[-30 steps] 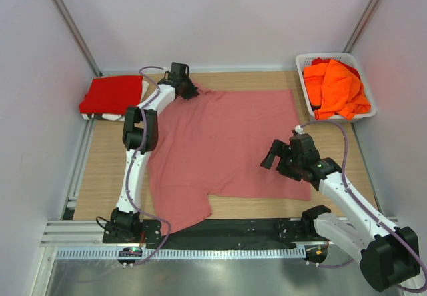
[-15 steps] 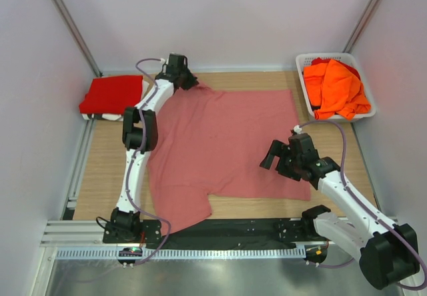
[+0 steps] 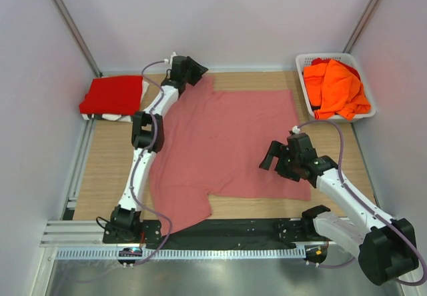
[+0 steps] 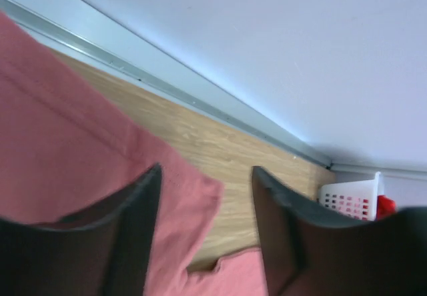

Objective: Fold and stack the t-shirts
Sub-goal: Flatten the tshirt out

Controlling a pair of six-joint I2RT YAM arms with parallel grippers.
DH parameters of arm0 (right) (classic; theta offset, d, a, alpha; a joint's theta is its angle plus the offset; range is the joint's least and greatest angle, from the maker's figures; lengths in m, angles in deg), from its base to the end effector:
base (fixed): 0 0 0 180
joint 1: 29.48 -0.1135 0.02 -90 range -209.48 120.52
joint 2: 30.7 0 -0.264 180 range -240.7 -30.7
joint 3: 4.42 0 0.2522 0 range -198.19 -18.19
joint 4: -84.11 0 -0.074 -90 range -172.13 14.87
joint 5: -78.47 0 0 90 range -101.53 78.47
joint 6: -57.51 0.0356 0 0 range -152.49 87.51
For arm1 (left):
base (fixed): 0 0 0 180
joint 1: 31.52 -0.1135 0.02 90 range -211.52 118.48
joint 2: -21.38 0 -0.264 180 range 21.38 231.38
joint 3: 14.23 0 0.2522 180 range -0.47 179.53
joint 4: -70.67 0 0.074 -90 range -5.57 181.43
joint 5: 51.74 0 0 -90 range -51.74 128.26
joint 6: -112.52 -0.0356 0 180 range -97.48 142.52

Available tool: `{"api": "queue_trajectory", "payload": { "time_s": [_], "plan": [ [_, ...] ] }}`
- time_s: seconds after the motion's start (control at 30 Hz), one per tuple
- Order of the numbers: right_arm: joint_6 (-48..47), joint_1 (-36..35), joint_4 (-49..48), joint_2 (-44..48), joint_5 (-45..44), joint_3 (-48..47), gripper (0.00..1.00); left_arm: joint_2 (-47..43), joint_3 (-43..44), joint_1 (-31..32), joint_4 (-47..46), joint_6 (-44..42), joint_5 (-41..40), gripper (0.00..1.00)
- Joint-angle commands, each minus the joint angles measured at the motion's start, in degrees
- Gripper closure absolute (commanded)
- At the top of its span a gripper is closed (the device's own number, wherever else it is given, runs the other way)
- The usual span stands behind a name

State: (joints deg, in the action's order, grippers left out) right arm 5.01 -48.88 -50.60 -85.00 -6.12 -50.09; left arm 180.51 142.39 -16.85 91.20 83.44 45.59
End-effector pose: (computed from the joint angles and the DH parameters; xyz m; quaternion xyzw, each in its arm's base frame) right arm 0.1684 0.0629 0.2016 0.1350 0.9403 0.1868 0.2506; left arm 0.5979 -0.1612 0.1537 -0.2945 0.7793 -0.3795 0.4023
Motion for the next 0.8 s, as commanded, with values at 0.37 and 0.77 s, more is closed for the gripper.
{"api": "queue_trajectory", "payload": {
  "time_s": [0.37,0.77],
  "plan": [
    [-0.23,-0.2,-1.21,0.6,-2.33,-3.78,0.0,-27.8,-14.62,2.02,2.61,-15.11,-0.38,0.19],
    [-0.41,-1.08,-2.7,-5.1,-2.25,-10.46,0.0,-66.3,-57.67,2.02,23.29,-25.06,-13.39,0.21]
  ]
}}
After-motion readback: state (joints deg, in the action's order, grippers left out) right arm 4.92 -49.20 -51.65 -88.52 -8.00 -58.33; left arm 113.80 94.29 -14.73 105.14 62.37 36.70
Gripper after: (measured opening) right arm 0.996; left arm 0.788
